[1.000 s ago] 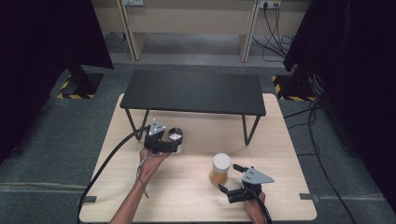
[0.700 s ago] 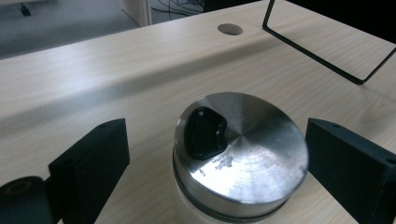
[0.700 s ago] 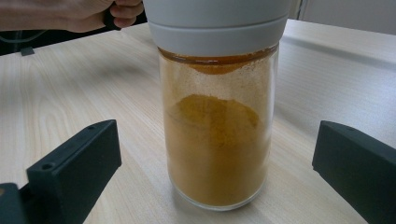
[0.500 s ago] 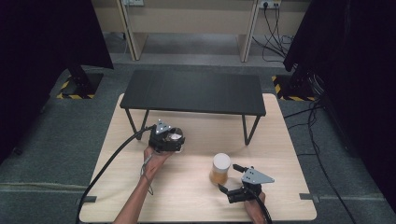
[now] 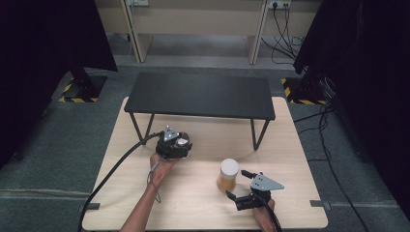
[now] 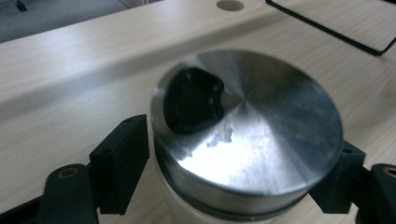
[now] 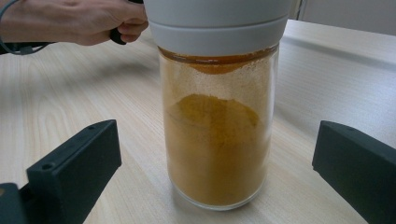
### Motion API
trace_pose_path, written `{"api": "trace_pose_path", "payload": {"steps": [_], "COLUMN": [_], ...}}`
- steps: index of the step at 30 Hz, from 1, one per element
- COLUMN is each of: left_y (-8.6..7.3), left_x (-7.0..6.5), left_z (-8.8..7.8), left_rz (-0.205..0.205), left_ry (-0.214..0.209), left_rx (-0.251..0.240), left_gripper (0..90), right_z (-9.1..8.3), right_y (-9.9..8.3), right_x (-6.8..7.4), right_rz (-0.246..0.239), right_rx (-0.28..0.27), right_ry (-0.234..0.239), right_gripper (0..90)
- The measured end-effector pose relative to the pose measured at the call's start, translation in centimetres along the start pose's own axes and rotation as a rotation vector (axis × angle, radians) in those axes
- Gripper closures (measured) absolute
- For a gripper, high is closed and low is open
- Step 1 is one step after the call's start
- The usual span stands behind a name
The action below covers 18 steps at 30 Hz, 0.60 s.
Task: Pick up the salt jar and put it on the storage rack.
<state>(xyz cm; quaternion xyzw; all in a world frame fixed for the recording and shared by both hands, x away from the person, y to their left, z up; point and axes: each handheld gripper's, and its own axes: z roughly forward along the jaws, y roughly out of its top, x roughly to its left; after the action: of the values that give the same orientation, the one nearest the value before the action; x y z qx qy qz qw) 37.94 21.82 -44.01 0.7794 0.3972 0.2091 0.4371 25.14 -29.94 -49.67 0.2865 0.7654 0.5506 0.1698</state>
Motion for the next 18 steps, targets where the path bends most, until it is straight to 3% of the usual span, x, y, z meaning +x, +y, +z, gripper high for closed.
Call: {"api": "trace_pose_path", "payload": {"steps": [2,18], "left_y": [-0.2,-0.2], "left_x": [-0.5,-1.2], "left_z": [0.0,0.0], "left_rz": [0.019,0.006], "left_ry": [0.014,0.038], "left_rx": [-0.01,-0.013], "left_gripper": [30.6,31.5], "right_z": [0.0,0.0], "right_y": [0.0,0.0], "right_x": [0.0,0.0], "right_rz": [0.001,-0.001], "right_rx": [-0.001,-0.002], "right_ry": [0.0,0.001], "right_gripper": [1.0,1.0]}}
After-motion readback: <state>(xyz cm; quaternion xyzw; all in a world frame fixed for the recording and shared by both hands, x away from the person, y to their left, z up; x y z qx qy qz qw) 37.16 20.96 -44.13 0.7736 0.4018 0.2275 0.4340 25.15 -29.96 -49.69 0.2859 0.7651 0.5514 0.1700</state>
